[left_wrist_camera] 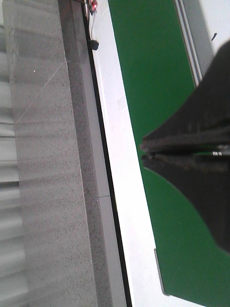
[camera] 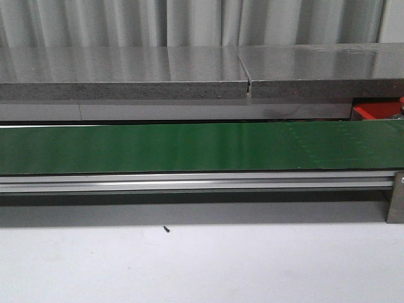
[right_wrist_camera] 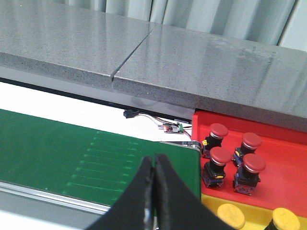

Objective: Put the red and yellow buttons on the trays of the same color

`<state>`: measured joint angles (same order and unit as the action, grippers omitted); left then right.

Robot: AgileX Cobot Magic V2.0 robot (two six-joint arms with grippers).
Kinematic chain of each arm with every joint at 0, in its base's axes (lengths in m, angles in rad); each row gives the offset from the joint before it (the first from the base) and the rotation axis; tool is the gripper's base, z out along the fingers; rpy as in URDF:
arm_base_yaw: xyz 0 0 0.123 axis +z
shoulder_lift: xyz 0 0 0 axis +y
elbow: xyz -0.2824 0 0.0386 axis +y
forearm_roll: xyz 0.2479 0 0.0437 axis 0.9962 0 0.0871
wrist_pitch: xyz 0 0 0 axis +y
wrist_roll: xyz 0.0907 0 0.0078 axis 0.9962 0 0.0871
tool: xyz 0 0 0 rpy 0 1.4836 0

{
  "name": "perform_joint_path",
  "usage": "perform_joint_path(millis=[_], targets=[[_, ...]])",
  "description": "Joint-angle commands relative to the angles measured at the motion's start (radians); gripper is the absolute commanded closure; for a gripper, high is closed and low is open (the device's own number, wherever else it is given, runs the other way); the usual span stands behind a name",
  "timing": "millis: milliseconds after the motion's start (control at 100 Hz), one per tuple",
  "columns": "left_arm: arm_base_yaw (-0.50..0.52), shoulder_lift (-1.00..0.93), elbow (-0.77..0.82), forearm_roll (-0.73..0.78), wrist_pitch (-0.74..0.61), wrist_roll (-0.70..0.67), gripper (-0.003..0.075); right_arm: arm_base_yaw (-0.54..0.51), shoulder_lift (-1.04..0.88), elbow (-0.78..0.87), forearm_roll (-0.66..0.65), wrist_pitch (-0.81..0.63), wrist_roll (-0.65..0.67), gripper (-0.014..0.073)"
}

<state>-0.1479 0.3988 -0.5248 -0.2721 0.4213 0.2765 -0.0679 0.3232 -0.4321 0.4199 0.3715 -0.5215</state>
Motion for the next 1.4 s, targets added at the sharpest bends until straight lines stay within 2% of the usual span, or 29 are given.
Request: perform_joint_path(millis=[0, 590, 740, 800, 940, 1040, 1110, 1260, 1390], targets=[[-0.007, 0.008, -0.027, -0.007, -0.068, -0.001, 0.0739, 0.002, 0.003, -0.025, 0.017, -0.079, -0.008, 0.0708], [-0.007, 0.008, -0.027, -0.007, -0.068, -0.001, 0.0739, 0.002, 0.003, -0.025, 0.016, -0.080, -0.008, 0.0708], [-0.007, 0.008, -0.027, -0.007, -0.068, -0.001, 0.0739, 0.002, 0.003, -0.022, 0.016, -0.158, -0.008, 0.0708], [-0.007, 0.008, -0.027, -0.007, -0.068, -0.001, 0.0739, 0.002, 0.003, -0.017, -0.027, -0.179, -0.004, 0.0708], [-0.007, 0.008, -0.027, -0.007, -0.068, -0.001, 0.0739, 0.003, 0.003, 0.030, -0.237, -0.213, 0.185, 0.0708], [-0.007, 0.008, -0.027, -0.007, -0.068, -0.001, 0.0739, 0.008, 0.003, 0.081, -0.324, -0.233, 0.404, 0.0708], [-0.007, 0.008, -0.027, -0.007, -0.068, -0.001, 0.0739, 0.020, 0.002, 0.125, -0.391, -0.296, 0.498, 0.0708], [-0.007, 0.008, -0.027, -0.007, -0.068, -0.001, 0.0739, 0.050, -0.046, 0.230, -0.457, -0.483, 0.556, 0.0708], [-0.007, 0.008, -0.027, -0.007, -0.068, -0.001, 0.0739, 0.055, -0.105, 0.324, -0.457, -0.526, 0.592, 0.0708]])
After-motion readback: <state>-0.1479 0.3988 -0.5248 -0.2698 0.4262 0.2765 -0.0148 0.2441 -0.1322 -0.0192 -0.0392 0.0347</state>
